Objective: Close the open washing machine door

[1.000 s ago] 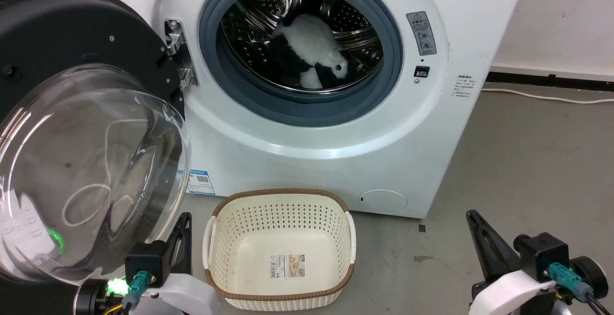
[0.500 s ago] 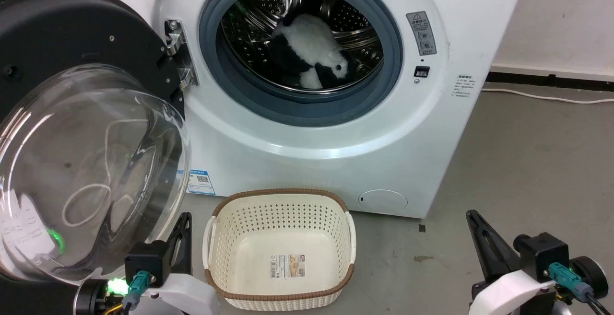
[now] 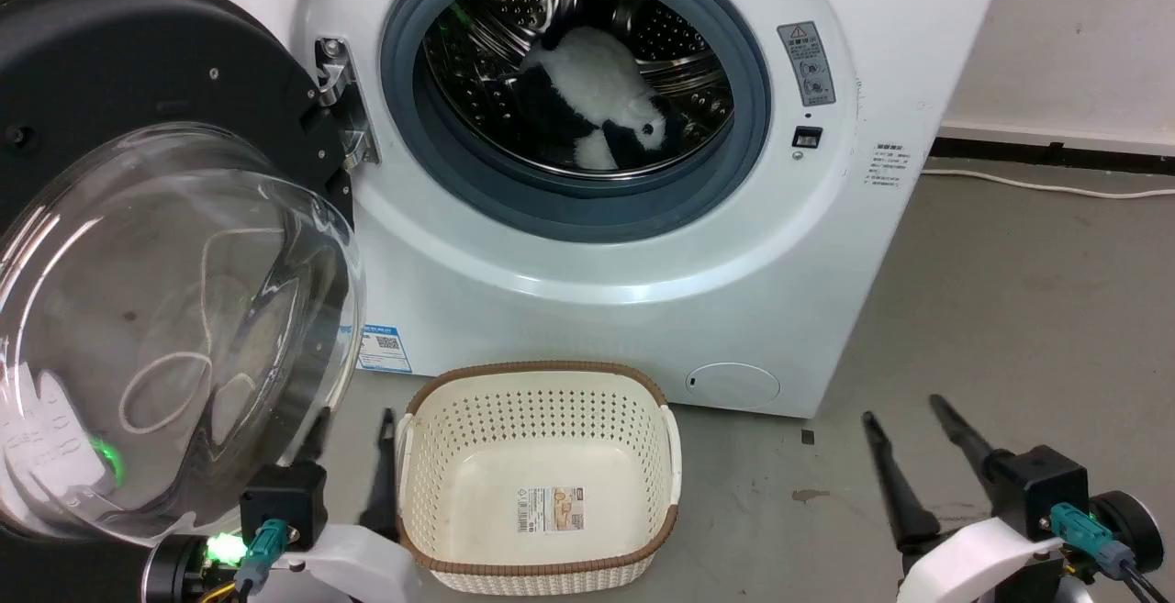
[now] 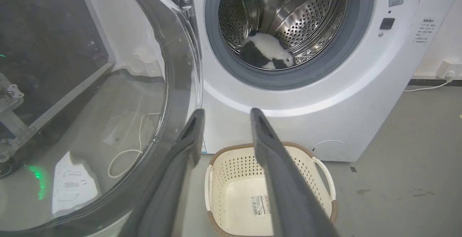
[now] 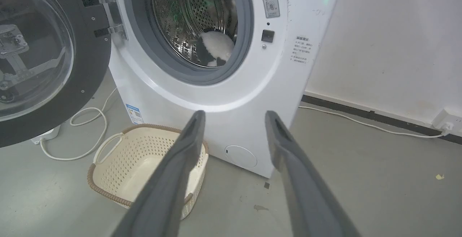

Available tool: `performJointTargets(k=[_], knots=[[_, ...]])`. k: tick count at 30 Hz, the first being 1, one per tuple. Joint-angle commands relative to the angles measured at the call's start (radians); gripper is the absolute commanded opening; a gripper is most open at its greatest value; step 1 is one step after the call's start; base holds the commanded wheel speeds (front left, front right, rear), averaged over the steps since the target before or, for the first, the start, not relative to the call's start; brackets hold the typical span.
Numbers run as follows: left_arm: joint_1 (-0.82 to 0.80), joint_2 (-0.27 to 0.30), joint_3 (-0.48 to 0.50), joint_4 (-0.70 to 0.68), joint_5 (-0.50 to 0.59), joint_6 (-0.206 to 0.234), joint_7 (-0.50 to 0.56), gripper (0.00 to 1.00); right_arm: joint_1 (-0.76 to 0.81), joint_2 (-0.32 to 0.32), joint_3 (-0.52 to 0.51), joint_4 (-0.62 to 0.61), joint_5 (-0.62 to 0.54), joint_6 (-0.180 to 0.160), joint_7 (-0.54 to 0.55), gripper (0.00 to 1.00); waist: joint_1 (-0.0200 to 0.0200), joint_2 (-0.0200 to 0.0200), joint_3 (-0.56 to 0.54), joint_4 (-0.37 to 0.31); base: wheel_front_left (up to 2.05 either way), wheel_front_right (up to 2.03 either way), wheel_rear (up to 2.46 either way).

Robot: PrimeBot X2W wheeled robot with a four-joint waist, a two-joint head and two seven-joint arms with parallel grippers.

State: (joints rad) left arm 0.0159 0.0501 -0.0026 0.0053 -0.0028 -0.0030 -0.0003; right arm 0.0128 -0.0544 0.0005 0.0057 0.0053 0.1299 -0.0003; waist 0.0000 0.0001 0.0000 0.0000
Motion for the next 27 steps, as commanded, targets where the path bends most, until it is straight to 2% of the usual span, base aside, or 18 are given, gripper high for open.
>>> performJointTargets(k=[1, 15, 27], knots=[[0.0, 0.0, 0.0, 0.0, 0.0, -0.001, -0.002, 1.0, 0.001, 0.0, 0.0, 0.0, 0.003, 0.0, -0.002, 1.0, 0.0, -0.0001, 0.0, 0.0, 0.0, 0.0, 0.0], [0.0, 0.005, -0.008, -0.001, -0.006, -0.014, -0.032, 1.0, 0.008, 0.001, -0.009, 0.003, 0.026, 0.0, -0.032, 1.0, 0.0, -0.0001, -0.004, 0.017, 0.0, 0.0, 0.0], [0.007, 0.011, -0.012, -0.003, -0.01, -0.026, -0.057, 1.0, 0.02, 0.001, 0.008, 0.011, 0.045, 0.0, -0.057, 1.0, 0.0, -0.0001, -0.017, 0.086, 0.0, 0.0, 0.0]])
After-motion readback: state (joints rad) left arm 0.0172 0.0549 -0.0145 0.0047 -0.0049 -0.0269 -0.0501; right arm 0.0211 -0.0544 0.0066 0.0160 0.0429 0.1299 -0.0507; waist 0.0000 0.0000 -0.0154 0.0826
